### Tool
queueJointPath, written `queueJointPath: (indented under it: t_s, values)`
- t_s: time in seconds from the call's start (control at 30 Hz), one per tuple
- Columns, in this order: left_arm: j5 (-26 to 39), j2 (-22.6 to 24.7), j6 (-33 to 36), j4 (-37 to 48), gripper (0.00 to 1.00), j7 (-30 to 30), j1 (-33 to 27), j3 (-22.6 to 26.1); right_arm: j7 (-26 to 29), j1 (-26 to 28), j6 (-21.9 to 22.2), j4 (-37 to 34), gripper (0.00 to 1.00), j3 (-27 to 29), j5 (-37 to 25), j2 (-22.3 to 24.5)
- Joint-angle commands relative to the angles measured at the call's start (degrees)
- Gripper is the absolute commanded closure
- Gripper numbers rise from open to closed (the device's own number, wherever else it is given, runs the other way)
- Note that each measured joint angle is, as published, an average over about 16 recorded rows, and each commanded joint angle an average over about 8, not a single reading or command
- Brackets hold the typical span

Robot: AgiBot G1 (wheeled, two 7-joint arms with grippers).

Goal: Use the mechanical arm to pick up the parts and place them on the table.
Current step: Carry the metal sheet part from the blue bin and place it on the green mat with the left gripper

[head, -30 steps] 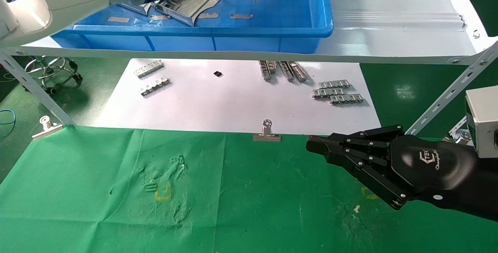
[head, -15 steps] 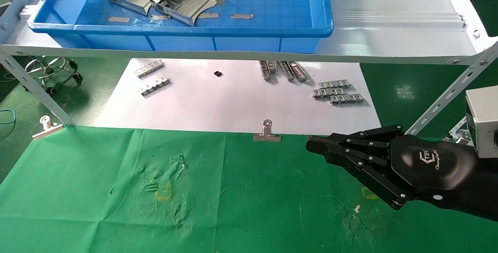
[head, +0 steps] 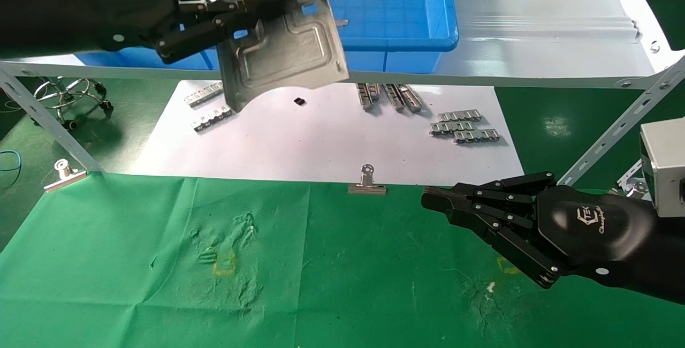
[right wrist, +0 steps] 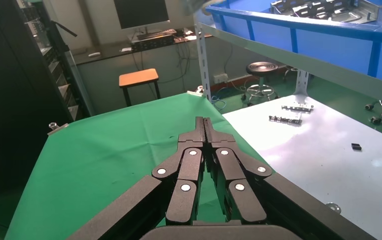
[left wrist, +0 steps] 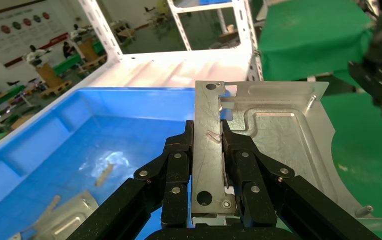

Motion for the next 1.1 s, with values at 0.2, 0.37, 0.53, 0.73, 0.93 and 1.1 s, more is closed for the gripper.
queueJointPath:
  t_s: [0.2,0.37,0.53,0.73,0.93,1.1]
  values:
    - [-4.10,-6.19,0.49,-11.16,1.00,1.19,5.07,2.56,0.00,0.00,0.00,0.00,1.00,0.00,0.00,0.00]
    - [-7.00,-11.50,0.42,-19.56,1.00,2.26,8.95,6.13,0.00,0.00,0.00,0.00,1.00,0.00,0.00,0.00]
    - [-6.61,-15.80,0.16,-24.92,1.00,5.09,11.16,10.73,0.00,0.00,0.00,0.00,1.00,0.00,0.00,0.00]
    - [-2.21,-18.13,-0.22,-26.17,1.00,9.25,12.18,16.60,0.00,0.00,0.00,0.00,1.00,0.00,0.00,0.00]
    - [1.88,-17.22,-0.28,-24.26,1.00,13.04,12.48,22.09,0.00,0.00,0.00,0.00,1.00,0.00,0.00,0.00]
    - [2.66,-14.92,-1.62,-18.91,1.00,14.28,12.52,24.64,0.00,0.00,0.00,0.00,1.00,0.00,0.00,0.00]
